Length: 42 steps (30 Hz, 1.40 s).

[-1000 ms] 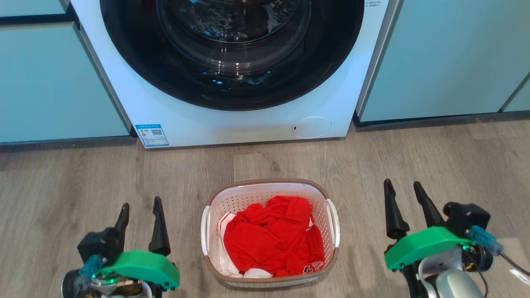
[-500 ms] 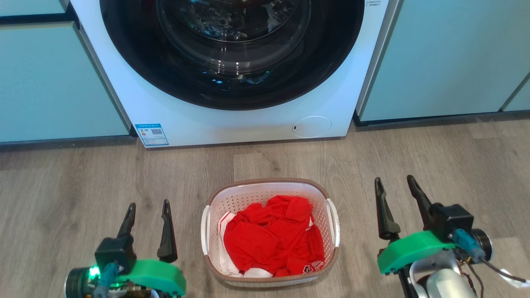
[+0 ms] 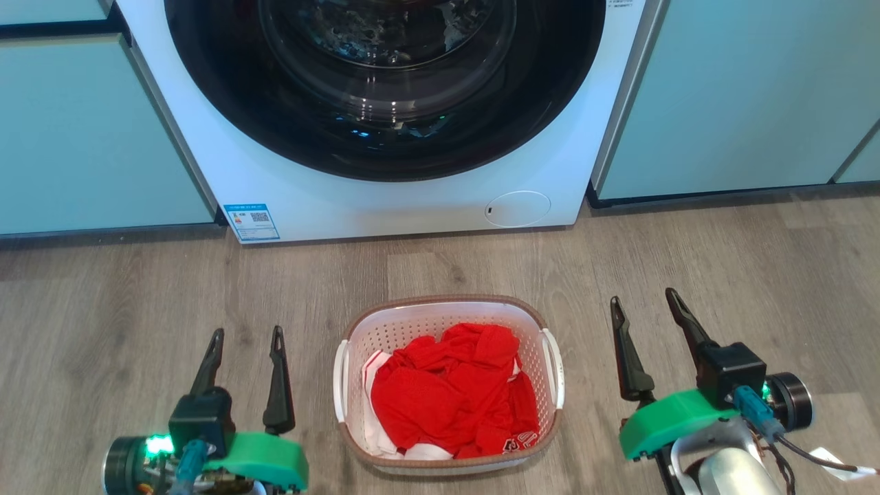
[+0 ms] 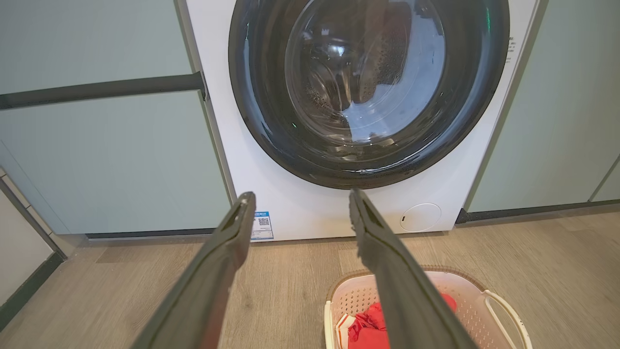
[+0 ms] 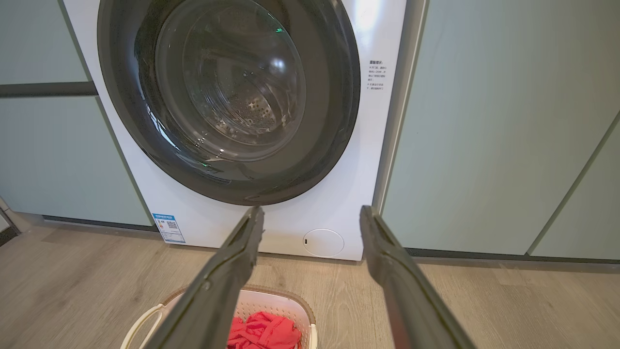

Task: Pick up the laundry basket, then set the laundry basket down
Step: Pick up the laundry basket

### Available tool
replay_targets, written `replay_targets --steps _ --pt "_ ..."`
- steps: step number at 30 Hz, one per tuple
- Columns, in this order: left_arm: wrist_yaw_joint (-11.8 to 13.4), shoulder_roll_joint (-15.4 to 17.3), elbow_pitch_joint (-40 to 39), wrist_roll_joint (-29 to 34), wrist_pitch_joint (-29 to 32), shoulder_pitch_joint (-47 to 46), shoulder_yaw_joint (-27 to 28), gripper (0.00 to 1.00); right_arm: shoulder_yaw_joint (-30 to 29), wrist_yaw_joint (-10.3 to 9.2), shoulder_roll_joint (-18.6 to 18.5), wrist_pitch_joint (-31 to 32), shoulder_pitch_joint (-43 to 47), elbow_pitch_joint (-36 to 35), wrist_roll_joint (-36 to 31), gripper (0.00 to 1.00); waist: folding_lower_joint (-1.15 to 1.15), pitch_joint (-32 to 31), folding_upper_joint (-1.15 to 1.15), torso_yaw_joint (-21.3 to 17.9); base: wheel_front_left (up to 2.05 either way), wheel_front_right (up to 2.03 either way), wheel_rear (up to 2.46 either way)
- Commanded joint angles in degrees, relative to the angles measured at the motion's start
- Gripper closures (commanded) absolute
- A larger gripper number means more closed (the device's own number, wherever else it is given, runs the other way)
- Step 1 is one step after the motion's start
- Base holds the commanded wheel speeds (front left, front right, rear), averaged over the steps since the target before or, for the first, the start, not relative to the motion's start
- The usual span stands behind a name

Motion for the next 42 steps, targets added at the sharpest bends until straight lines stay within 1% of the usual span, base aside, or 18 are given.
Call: replay_targets --steps 1,20,26,32,33,42 --pt "-0.04 -0.26 -2.03 0.44 -0.56 -1.05 2.11 0.00 1.43 0.35 -0.55 -0.75 -3.15 -1.69 -0.34 0.00 0.00 0.01 0.00 -0.03 0.00 0.00 0.00" --pt "-0.39 -0.45 -1.73 0.46 -0.56 -1.13 2.50 0.00 1.11 0.35 -0.55 -0.75 -3.14 -1.52 -0.44 0.00 0.00 0.24 0.00 0.00 0.00 0.00 0.00" --pt "-0.39 -0.46 -1.87 0.41 -0.56 -1.88 2.23 0.00 0.68 0.35 -0.55 -0.75 -3.55 -1.60 -0.64 0.00 0.00 2.01 0.00 0.17 0.00 0.00 0.00" --pt "-1.04 -0.47 -0.50 0.69 -0.56 -5.18 1.58 0.00 -0.30 0.35 -0.55 -0.75 -6.04 -1.45 -1.33 0.00 0.00 7.00 0.00 0.72 0.00 0.00 0.00" --pt "-1.07 -0.47 0.16 0.77 -0.56 -6.81 1.61 0.00 -0.65 0.35 -0.55 -0.75 -7.59 -1.44 -1.67 0.00 0.00 9.60 0.00 0.74 0.00 0.00 0.00" --pt "-0.53 -0.47 2.78 -0.09 -0.56 -16.94 0.22 0.00 -3.72 0.35 -0.55 -0.76 -16.42 -0.23 -3.55 0.00 0.00 24.07 0.00 1.87 0.00 0.00 0.00"
